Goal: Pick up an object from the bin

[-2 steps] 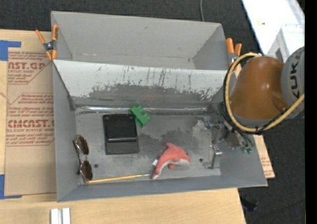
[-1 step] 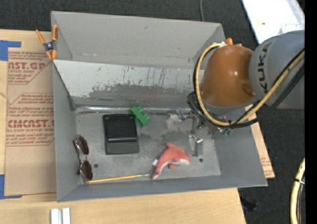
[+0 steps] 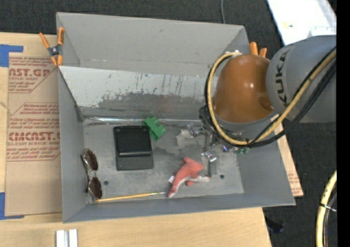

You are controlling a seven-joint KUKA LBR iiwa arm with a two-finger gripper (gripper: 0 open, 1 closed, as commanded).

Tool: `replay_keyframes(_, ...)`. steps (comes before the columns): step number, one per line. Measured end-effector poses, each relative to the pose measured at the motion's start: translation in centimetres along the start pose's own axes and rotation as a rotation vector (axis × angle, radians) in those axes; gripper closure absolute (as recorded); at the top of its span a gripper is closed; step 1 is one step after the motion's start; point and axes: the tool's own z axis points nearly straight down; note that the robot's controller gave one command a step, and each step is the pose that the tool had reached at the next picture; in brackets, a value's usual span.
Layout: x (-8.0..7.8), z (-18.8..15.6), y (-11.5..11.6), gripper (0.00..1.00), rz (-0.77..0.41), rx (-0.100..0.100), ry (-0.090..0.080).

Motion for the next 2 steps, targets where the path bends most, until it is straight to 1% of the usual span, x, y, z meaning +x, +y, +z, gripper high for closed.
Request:
replay_keyframes(1, -1.5, 3.4, 2.0, 0.0, -0.258, 0.0, -0.001)
replay_keyframes(2, 3.4, 6.3, 2.4, 1.0, -0.295, -0.003, 0.003)
